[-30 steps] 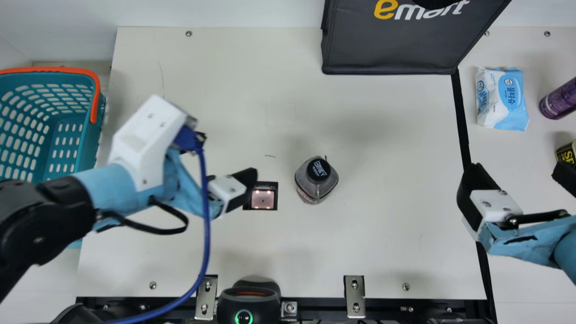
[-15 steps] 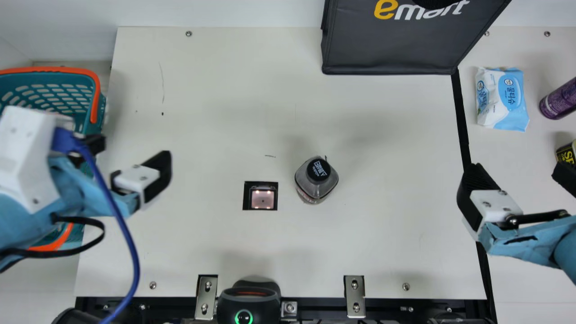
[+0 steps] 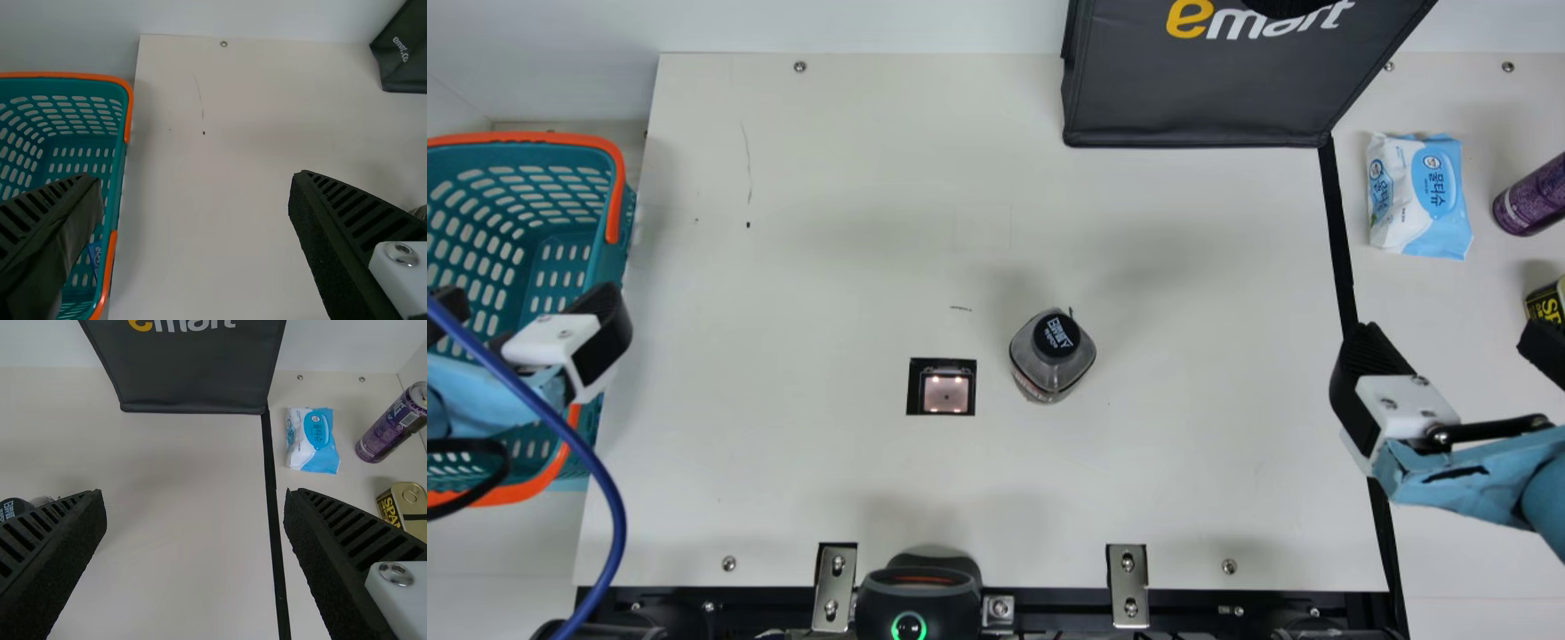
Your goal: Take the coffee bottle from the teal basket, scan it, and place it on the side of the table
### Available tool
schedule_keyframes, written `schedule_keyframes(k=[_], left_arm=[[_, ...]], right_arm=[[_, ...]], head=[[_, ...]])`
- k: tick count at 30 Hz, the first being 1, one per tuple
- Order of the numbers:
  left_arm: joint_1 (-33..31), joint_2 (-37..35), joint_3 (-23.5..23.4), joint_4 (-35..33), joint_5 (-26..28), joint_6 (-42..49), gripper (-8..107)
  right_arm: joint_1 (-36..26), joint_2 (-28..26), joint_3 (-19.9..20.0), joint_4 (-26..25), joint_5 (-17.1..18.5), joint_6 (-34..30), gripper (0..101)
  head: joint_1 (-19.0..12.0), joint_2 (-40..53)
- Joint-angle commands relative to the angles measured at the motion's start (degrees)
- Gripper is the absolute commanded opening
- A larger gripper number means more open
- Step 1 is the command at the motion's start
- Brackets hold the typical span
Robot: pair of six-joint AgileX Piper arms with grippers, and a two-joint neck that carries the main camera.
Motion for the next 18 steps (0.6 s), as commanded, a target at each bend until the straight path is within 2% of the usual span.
schedule_keyframes(k=[1,6,18], left_arm=[[0.00,0.00,0.00,0.00,0.00,0.00,90],[0.00,0.00,0.00,0.00,0.00,0.00,90],[0.00,0.00,0.00,0.00,0.00,0.00,90]], right_arm=[[0.00,0.00,0.00,0.00,0.00,0.00,95],[0.69,0.36,0.20,0.41,-0.15,-0.25,95],[9.49,4.30,1.80,3.59,-1.13,-3.39,95]], head=[[-1.66,0.09],[-1.66,0.09],[-1.66,0.09]])
